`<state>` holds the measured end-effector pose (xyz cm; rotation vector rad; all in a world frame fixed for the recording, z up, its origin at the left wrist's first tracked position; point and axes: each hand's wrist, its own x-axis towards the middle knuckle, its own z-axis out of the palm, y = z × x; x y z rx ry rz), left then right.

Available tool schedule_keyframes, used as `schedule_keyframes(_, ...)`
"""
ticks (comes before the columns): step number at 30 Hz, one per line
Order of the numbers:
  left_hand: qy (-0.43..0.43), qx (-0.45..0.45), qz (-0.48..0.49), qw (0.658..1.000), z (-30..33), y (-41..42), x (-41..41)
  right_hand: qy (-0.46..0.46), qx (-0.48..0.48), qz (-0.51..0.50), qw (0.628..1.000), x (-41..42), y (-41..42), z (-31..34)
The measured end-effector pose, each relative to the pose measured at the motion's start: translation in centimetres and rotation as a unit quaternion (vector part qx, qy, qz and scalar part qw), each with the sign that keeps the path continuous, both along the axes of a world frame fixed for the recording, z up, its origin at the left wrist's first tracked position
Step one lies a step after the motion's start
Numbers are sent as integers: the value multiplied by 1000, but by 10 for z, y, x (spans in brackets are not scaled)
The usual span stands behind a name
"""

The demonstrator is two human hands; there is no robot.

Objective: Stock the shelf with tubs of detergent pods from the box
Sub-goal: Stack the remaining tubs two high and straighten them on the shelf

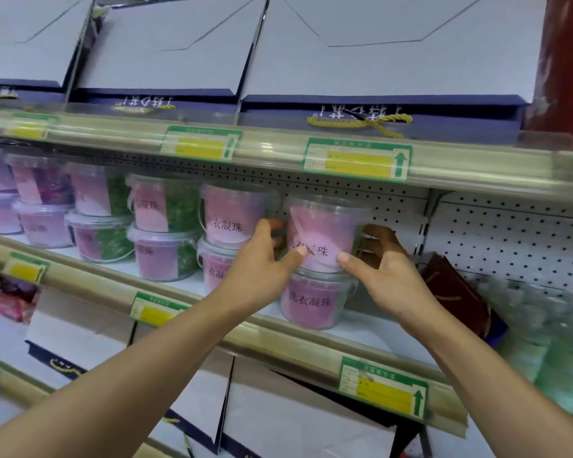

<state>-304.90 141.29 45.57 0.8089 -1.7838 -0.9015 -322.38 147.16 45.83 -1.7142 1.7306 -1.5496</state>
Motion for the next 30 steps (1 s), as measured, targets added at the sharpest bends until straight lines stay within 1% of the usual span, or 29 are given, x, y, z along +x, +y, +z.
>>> schedule_keyframes(3, -21, 4, 9, 1000, -1, -1, 2, 6, 4, -20, 1000, 5, -1, 1)
schedule_keyframes(7, -62, -29, 39, 997, -12, 7, 6, -4, 5, -53, 999, 4, 1, -7)
schedule_keyframes(12, -102, -70, 49, 991, -26, 20, 13, 23, -2, -47, 999, 13, 7, -17)
schedule_keyframes(18, -112, -107, 47, 987, -27, 20, 17, -14, 7, -42, 999, 13, 8, -12)
schedule_keyframes(21, -93, -96, 36, 990, -30, 16, 18, -17, 9, -46, 999, 15, 9, -13)
schedule_keyframes(27, -85, -87, -29, 992, -29, 11, 29, 22, 40, -83, 995, 28, 15, -14)
schedule_keyframes(30, -95, -132, -11, 987, -28, 9, 43, 69, 16, -161, 984, 45, 29, -21)
